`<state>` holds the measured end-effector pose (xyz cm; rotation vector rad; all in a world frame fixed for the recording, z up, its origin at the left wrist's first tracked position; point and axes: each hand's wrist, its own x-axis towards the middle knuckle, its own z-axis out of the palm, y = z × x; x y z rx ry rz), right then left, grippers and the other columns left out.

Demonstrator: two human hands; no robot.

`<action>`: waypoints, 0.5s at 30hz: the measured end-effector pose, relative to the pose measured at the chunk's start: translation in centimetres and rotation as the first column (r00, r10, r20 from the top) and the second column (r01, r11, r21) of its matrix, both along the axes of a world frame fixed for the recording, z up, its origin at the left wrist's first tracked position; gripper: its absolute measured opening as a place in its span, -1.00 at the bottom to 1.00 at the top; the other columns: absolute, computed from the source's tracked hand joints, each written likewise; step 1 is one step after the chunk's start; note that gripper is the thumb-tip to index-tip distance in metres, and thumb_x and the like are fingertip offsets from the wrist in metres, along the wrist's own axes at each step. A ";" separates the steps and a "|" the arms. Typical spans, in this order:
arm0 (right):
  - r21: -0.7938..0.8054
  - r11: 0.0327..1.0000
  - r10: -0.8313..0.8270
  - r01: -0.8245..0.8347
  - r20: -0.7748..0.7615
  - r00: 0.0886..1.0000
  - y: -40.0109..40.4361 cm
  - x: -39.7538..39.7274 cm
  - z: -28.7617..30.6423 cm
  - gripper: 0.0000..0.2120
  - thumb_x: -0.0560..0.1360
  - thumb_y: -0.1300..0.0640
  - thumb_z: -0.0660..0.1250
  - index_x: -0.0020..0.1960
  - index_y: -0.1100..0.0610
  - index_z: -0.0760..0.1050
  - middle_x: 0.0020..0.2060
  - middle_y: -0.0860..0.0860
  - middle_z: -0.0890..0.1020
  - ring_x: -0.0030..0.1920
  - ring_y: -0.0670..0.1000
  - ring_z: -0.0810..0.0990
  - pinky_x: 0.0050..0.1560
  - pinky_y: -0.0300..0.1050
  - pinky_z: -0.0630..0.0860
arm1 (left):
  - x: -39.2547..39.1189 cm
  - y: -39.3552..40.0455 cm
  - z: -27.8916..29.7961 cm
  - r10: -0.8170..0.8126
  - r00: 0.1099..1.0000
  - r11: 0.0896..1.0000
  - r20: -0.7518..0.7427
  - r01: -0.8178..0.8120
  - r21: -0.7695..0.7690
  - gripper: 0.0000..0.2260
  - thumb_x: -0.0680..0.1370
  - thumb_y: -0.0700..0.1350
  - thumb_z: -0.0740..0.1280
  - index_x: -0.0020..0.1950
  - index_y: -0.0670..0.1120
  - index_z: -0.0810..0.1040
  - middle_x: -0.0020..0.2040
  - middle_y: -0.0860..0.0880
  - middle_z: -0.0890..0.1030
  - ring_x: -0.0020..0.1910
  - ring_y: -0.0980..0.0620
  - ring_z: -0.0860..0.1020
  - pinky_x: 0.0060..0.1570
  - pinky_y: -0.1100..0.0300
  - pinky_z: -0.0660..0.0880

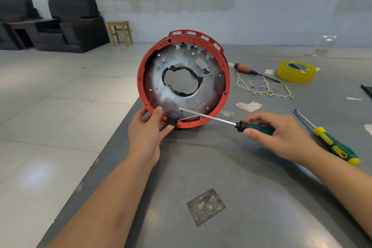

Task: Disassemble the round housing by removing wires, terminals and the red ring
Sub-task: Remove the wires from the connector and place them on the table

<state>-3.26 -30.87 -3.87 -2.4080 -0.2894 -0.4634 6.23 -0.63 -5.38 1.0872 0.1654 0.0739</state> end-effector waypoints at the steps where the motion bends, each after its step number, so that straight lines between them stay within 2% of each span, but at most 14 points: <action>1: -0.005 1.000 0.021 -0.021 -0.017 1.000 -0.3 0.0 -0.1 -0.73 0.43 -0.27 0.38 0.08 -0.22 0.60 -0.06 -0.31 0.68 0.00 -0.20 0.64 -0.03 -0.43 0.49 | 0.1 0.1 0.0 -0.007 1.000 1.000 -0.001 0.007 0.000 -0.65 0.62 -0.14 0.44 0.40 -0.08 0.49 0.17 -0.20 0.70 0.13 -0.24 0.70 -0.13 0.12 0.68; 5: -0.092 0.992 0.082 -0.091 -0.097 0.992 -0.6 0.0 -0.2 -0.75 0.43 -0.28 0.39 0.08 -0.30 0.60 0.02 -0.41 0.64 0.08 -0.31 0.60 0.07 -0.48 0.45 | 0.3 0.5 -0.1 -0.044 0.999 0.999 -0.007 0.044 -0.005 -0.64 0.62 -0.19 0.44 0.40 -0.04 0.48 0.17 -0.20 0.71 0.12 -0.24 0.70 -0.12 0.11 0.68; 9: -0.174 0.973 0.141 -0.154 -0.087 0.986 0.1 0.2 -0.7 -0.68 0.47 -0.22 0.40 0.13 -0.08 0.67 -0.01 -0.28 0.67 0.05 -0.23 0.63 0.09 -0.34 0.51 | 0.6 0.6 -0.2 -0.079 0.997 0.997 -0.016 0.079 0.002 -0.57 0.61 -0.22 0.43 0.46 -0.05 0.48 0.21 -0.22 0.69 0.16 -0.23 0.69 -0.09 0.07 0.69; 15: -0.259 0.944 0.196 -0.205 -0.059 0.979 1.5 0.5 -1.2 -0.71 0.52 -0.11 0.43 0.14 0.03 0.68 -0.01 -0.16 0.67 0.04 -0.16 0.62 0.12 -0.11 0.56 | 1.0 0.7 -0.3 -0.104 0.994 0.994 -0.035 0.103 -0.033 -0.55 0.58 -0.26 0.45 0.43 -0.03 0.46 0.10 -0.19 0.72 0.12 -0.21 0.71 -0.13 0.03 0.69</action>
